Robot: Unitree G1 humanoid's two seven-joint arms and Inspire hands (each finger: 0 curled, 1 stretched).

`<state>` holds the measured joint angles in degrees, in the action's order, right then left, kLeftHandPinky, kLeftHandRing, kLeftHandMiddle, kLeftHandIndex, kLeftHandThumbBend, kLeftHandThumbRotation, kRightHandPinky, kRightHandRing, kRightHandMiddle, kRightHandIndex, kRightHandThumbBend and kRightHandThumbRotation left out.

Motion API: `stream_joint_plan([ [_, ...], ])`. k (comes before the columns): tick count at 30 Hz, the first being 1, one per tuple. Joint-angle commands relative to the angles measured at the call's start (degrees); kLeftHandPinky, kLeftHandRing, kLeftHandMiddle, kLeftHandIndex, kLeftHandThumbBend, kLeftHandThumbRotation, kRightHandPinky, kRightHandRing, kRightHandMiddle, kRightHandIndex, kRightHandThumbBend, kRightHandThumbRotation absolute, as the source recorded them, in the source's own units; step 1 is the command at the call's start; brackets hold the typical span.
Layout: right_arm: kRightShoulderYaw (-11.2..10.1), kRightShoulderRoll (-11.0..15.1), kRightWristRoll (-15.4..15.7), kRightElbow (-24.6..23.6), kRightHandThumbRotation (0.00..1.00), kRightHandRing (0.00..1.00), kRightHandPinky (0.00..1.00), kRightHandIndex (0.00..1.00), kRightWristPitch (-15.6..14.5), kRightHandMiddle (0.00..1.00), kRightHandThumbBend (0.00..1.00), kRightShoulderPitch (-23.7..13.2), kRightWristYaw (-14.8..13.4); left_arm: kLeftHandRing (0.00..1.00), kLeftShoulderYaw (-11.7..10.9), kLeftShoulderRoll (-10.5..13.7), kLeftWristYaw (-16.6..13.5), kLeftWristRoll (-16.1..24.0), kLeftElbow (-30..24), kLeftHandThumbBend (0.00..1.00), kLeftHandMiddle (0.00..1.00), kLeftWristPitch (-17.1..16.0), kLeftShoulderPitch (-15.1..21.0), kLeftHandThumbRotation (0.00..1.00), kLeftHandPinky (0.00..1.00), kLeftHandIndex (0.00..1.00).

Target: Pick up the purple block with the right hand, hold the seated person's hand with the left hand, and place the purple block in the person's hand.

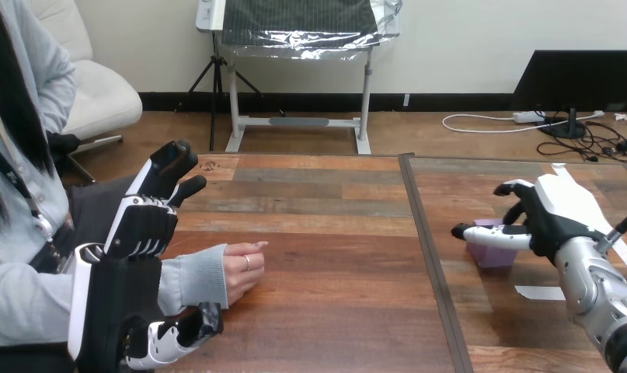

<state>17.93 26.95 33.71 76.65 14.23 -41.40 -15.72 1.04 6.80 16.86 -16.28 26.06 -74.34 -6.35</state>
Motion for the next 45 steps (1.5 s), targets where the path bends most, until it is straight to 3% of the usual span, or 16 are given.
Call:
stream_joint_plan([
  [1, 1.26, -0.55, 0.32, -0.48, 0.63, 0.62, 0.56, 0.82, 1.31, 0.68, 0.85, 2.75, 0.62, 0.91, 0.17, 0.11, 0.15, -0.97, -2.07, 1.00, 0.92, 0.35, 2.77, 0.63, 0.84, 0.89],
  [15, 1.50, 1.18, 0.30, -2.38, 0.64, 0.68, 0.61, 0.81, 4.98, 0.73, 0.84, 4.49, 0.09, 0.92, 0.37, 0.22, 0.76, -1.88, -1.76, 1.00, 0.93, 0.47, 3.44, 0.63, 0.85, 0.89],
  [24, 1.42, 2.24, 0.16, -5.10, 0.61, 0.68, 0.58, 0.81, 6.16, 0.74, 0.84, 5.97, 0.52, 0.91, -0.14, -0.09, 0.77, -1.63, -1.58, 1.00, 0.92, 0.61, 3.62, 0.64, 0.84, 0.89],
  [45, 0.74, 5.52, -0.30, -13.49, 0.61, 0.72, 0.62, 0.80, 8.55, 0.75, 0.84, 10.40, 3.29, 0.90, -1.10, -0.85, 0.02, -0.55, -1.57, 1.00, 0.91, 1.34, 4.19, 0.65, 0.83, 0.88],
])
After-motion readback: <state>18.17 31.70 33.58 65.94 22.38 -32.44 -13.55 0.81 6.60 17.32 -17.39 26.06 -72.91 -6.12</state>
